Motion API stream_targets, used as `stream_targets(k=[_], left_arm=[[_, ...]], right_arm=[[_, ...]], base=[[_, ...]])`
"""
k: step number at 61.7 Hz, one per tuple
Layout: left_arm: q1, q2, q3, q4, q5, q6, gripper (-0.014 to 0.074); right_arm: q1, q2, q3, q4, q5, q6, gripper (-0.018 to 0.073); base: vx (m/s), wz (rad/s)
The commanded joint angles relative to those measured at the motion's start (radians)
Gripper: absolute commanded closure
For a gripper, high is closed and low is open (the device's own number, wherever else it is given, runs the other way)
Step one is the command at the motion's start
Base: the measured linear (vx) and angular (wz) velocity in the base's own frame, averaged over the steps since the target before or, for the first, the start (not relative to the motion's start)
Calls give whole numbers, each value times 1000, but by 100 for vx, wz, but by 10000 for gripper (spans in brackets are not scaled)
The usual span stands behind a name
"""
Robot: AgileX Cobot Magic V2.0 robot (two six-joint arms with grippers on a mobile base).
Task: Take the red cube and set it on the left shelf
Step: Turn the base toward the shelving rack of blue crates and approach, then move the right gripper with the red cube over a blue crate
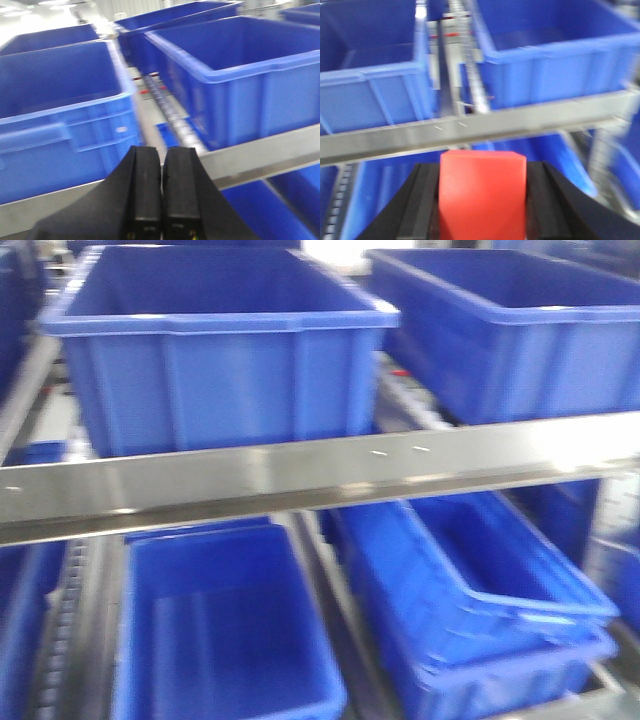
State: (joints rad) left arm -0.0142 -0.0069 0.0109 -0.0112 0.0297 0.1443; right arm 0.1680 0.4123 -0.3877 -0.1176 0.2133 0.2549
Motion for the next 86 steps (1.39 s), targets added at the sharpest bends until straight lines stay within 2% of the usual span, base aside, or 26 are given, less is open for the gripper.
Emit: stream_targets(k=[1,46,86], left_arm=[[-5,0,22,-5,-90,1,491],[-5,0,22,-5,-90,1,491],[-5,0,22,-5,-90,1,491]], right_arm=[[-7,4,-30,-11,-89,-9,502],[-7,4,-30,-11,-89,-9,502],[-7,4,-30,-11,-89,-9,502]], base=[[23,63],[20,40],[7,12]])
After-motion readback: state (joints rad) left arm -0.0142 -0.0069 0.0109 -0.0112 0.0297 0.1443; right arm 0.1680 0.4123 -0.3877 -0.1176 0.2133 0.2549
